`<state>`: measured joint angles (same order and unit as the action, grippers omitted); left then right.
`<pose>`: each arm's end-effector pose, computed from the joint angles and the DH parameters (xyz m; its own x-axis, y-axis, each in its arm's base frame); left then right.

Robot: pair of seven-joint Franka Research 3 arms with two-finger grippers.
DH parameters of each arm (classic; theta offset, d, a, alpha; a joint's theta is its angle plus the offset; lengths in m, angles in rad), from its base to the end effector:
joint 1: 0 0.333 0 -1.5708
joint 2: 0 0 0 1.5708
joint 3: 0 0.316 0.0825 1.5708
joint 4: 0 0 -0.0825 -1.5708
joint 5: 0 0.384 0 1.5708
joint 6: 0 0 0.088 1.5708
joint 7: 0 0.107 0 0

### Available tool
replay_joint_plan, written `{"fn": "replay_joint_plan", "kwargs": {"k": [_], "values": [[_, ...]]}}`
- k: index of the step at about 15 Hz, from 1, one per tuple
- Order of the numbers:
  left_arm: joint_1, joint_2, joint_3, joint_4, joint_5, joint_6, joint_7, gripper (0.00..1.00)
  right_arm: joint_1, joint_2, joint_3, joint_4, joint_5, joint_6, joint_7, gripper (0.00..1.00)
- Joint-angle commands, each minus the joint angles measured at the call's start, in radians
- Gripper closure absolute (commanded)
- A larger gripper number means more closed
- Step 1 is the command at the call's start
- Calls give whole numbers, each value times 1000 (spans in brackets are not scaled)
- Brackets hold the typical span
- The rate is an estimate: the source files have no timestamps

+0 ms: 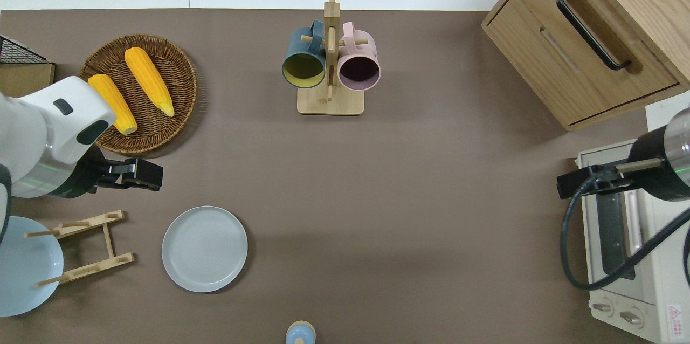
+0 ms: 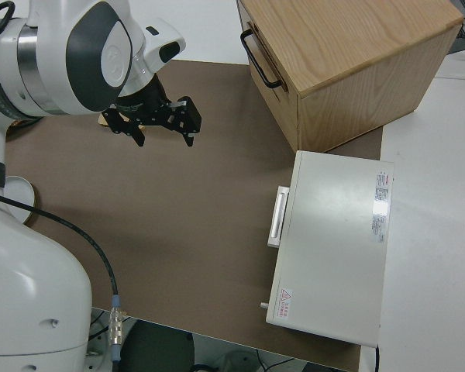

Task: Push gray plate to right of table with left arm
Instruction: 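Lower the left gripper beside the gray plate's edge nearest the robot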

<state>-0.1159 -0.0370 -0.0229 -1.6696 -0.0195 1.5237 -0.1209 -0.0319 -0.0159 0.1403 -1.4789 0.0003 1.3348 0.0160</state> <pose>0.5295 -0.0764 0.5945 0.9938 -0.0179 -0.1101 -0.0174 -0.9998 0.0054 0.5209 0.0574 0.6562 0.9876 0.0911 -0.1280 0.0924 -0.9957 0.0040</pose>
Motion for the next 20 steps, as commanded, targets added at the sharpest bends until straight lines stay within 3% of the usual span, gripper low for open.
{"fn": "replay_joint_plan", "kwargs": {"k": [1, 3, 5, 9, 13, 16, 20], "values": [[2, -12, 20, -15, 7, -20, -13, 9, -19, -2, 16, 9, 4, -16, 12, 17], [1, -14, 21, -39, 10, -11, -11, 9, -19, -2, 16, 9, 4, -16, 12, 17], [2, -111, 49, -213, 10, 109, -3, 9, -19, -2, 16, 9, 4, -16, 12, 17], [22, -245, 54, -513, 10, 314, 7, 9, -19, -2, 16, 9, 4, -16, 13, 17], [28, -276, 58, -724, 42, 514, 4, 9, -19, -2, 16, 9, 4, -16, 12, 17], [53, -281, 58, -908, 56, 734, 4, 9, -19, -2, 16, 9, 4, -16, 12, 17], [54, -241, 58, -998, 61, 863, 4, 9, -19, -2, 16, 9, 4, -16, 12, 17]]}}
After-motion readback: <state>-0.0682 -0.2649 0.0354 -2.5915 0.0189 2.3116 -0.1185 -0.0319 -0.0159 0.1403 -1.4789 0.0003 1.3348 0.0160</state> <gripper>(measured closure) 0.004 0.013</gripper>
